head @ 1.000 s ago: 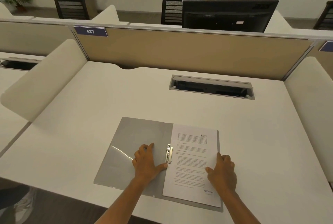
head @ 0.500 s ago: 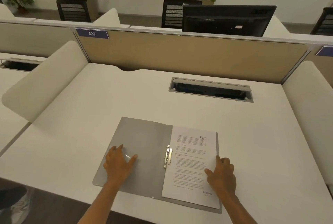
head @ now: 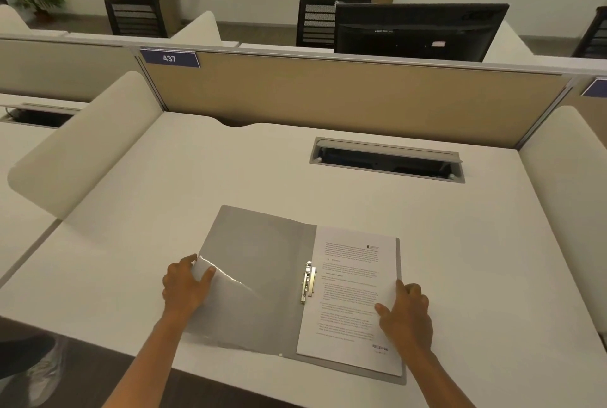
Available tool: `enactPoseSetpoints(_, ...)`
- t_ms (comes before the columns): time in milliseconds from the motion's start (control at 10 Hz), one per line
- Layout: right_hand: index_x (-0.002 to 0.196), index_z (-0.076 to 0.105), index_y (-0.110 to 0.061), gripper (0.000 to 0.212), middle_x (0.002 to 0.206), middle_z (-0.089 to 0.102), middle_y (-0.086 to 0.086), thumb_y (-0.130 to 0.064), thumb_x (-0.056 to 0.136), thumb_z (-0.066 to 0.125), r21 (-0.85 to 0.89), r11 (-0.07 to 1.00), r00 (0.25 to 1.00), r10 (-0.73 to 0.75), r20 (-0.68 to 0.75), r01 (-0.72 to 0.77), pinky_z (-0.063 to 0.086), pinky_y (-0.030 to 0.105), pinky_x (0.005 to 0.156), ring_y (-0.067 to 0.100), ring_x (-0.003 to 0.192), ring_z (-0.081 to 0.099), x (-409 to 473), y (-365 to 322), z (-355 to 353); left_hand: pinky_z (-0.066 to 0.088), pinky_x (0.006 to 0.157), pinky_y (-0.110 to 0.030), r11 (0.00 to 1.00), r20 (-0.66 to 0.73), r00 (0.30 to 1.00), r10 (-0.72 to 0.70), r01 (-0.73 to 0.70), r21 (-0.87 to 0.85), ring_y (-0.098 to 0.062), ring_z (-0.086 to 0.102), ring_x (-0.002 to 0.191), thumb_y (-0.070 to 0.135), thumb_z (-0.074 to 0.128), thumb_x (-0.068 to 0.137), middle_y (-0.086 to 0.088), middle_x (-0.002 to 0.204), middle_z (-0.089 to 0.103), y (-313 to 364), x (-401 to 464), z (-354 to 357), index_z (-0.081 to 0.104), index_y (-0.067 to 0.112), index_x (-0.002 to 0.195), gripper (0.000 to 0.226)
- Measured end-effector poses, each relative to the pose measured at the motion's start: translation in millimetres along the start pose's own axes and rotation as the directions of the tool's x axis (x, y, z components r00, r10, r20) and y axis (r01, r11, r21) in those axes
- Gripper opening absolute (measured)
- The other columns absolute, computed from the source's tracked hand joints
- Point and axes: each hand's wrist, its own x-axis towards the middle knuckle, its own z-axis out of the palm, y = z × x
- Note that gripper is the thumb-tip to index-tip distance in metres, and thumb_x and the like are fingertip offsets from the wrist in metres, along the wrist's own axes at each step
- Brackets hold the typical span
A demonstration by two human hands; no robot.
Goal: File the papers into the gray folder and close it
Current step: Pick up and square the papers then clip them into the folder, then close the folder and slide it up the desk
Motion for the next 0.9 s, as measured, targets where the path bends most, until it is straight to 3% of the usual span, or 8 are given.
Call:
enactPoseSetpoints(100,0.146,0.042,-0.02,0.07,0.132,0.047,0.0,-0.047,0.089,0.071,0.006,1.0,1.0,0.003,0.002,-0.003,0.058,0.034,0.086,0.02,0.125,0.049,-0.2,-0.4,-0.1,0.051,0.097,-0.047,0.996,0.028,0.997,0.071,-0.07,-0.063,-0.036,0.064,0.111,0.026,0.075,0.092,-0.016,0.124,0.066,13.2,1.1,-24.3,0.06,0.011,0.14,0.052)
enactPoseSetpoints(200,0.147,0.041,-0.018,0.07,0.132,0.047,0.0,-0.045,0.09,0.07,0.011,1.0,1.0,-0.01,0.001,0.01,0.057,0.036,0.088,0.021,0.125,0.048,-0.2,1.2,-0.1,0.05,0.076,-0.037,0.988,0.168,0.974,0.153,-0.153,-0.01,-0.025,0.068,0.089,0.018,0.068,0.095,-0.001,0.102,0.07,40.2,-2.3,-58.2,0.062,0.019,0.13,0.035)
enactPoseSetpoints(300,0.148,0.041,-0.018,0.07,0.133,0.047,0.0,-0.045,0.09,0.07,0.009,1.0,1.0,-0.011,0.003,0.011,0.056,0.036,0.087,0.021,0.126,0.047,0.4,1.5,-0.4,0.061,0.081,-0.042,0.977,0.251,0.945,0.211,-0.205,-0.051,-0.023,0.073,0.087,0.013,0.065,0.097,-0.001,0.103,0.072,72.3,-17.5,-83.4,0.068,0.024,0.117,0.023)
enactPoseSetpoints(400,0.147,0.042,-0.019,0.069,0.132,0.047,0.0,-0.045,0.09,0.07,0.009,1.0,1.0,-0.012,0.001,0.012,0.057,0.036,0.086,0.021,0.125,0.048,0.6,1.9,0.1,0.06,0.073,-0.036,0.959,0.297,0.912,0.281,-0.277,-0.058,-0.019,0.074,0.083,0.012,0.063,0.098,0.004,0.104,0.072,98.5,-34.1,-94.0,0.067,0.036,0.107,0.026)
enactPoseSetpoints(500,0.147,0.042,-0.019,0.069,0.131,0.047,0.0,-0.045,0.09,0.071,0.019,1.0,1.0,-0.011,-0.001,0.011,0.058,0.035,0.085,0.021,0.124,0.048,1.0,2.7,1.0,0.057,0.054,-0.023,0.938,0.37,0.862,0.346,-0.321,-0.13,-0.008,0.076,0.067,0.009,0.062,0.098,0.009,0.107,0.071,129.3,-56.7,-94.6,0.065,0.037,0.112,0.032)
enactPoseSetpoints(700,0.145,0.043,-0.02,0.069,0.129,0.047,-0.001,-0.048,0.088,0.071,0.02,1.0,1.0,-0.02,-0.001,0.02,0.057,0.034,0.083,0.02,0.122,0.048,2.1,6.0,1.9,0.063,0.06,-0.027,0.923,0.521,0.763,0.383,-0.343,-0.177,-0.016,0.079,0.078,0.015,0.067,0.095,0.015,0.121,0.066,173.0,-88.4,-72.5,0.055,0.035,0.137,0.048)
enactPoseSetpoints(800,0.144,0.045,-0.02,0.069,0.128,0.048,0.0,-0.048,0.088,0.072,0.028,0.999,1.0,-0.028,0.002,0.028,0.057,0.034,0.082,0.02,0.121,0.049,2.0,7.2,0.6,0.065,0.062,-0.028,0.913,0.588,0.707,0.392,-0.377,-0.154,-0.012,0.079,0.077,0.023,0.072,0.087,0.019,0.122,0.063,199.4,-108.6,-51.4,0.05,0.037,0.144,0.063)
enactPoseSetpoints(900,0.144,0.044,-0.021,0.069,0.128,0.048,-0.001,-0.049,0.088,0.072,0.047,0.998,0.999,-0.036,0.012,0.035,0.057,0.034,0.083,0.02,0.122,0.048,1.5,8.9,-1.2,0.061,0.056,-0.019,0.896,0.627,0.673,0.393,-0.435,-0.094,-0.003,0.077,0.072,0.031,0.074,0.088,0.016,0.136,0.057,218.8,-128.9,-31.6,0.038,0.038,0.154,0.075)
